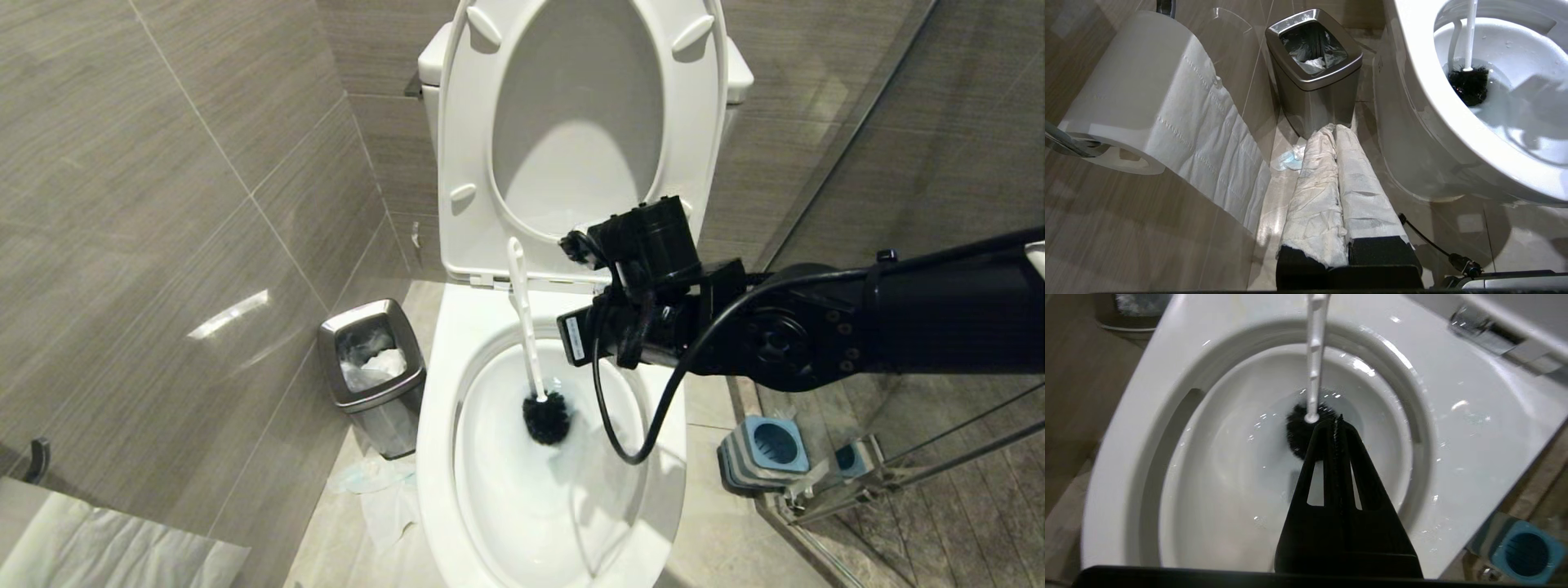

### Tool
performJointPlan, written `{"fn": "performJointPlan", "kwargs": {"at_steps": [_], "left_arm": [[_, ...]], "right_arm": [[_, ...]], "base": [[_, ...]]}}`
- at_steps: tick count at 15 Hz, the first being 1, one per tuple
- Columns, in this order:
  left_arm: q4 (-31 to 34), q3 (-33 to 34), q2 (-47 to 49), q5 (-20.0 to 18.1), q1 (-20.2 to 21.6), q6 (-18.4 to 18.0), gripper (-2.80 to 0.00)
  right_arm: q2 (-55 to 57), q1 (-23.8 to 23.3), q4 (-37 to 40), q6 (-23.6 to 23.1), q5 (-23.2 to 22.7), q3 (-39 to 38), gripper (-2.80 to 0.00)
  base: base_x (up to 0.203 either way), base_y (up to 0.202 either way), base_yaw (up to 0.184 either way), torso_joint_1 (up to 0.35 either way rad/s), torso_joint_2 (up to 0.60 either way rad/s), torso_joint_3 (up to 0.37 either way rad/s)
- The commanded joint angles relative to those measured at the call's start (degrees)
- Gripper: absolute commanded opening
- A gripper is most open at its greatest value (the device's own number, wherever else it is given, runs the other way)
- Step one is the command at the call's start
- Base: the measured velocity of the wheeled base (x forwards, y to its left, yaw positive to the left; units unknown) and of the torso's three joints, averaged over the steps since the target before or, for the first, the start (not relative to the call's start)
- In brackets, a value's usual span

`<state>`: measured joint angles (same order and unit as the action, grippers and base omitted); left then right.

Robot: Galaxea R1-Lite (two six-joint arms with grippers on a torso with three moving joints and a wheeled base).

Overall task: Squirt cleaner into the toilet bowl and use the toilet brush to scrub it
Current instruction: Scrub the toilet bowl

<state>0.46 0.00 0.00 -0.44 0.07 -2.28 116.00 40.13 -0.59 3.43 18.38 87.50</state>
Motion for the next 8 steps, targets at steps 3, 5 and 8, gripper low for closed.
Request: {"fn": "performJointPlan", "kwargs": {"at_steps": [3,5,8], "left_arm": [[0.0,0.1,0.1,0.0,0.0,0.0,-2.80],[0.0,0.1,0.1,0.0,0.0,0.0,-2.80],[0.0,0.1,0.0,0.0,0.0,0.0,-2.80]], "right_arm": [[3.3,0.3,-0.4,-0.3,2.0,1.2,-2.80],[5.0,0.6,-3.1,-0.4,1.9,1.7,-2.80],[7.1,1.3,-7.4,-0.5,1.8,3.3,-2.80]], "base": [[0.000,0.000,0.000,0.000,0.00,0.000],[0.000,0.000,0.000,0.000,0.00,0.000],[0.000,0.000,0.000,0.000,0.00,0.000]]}}
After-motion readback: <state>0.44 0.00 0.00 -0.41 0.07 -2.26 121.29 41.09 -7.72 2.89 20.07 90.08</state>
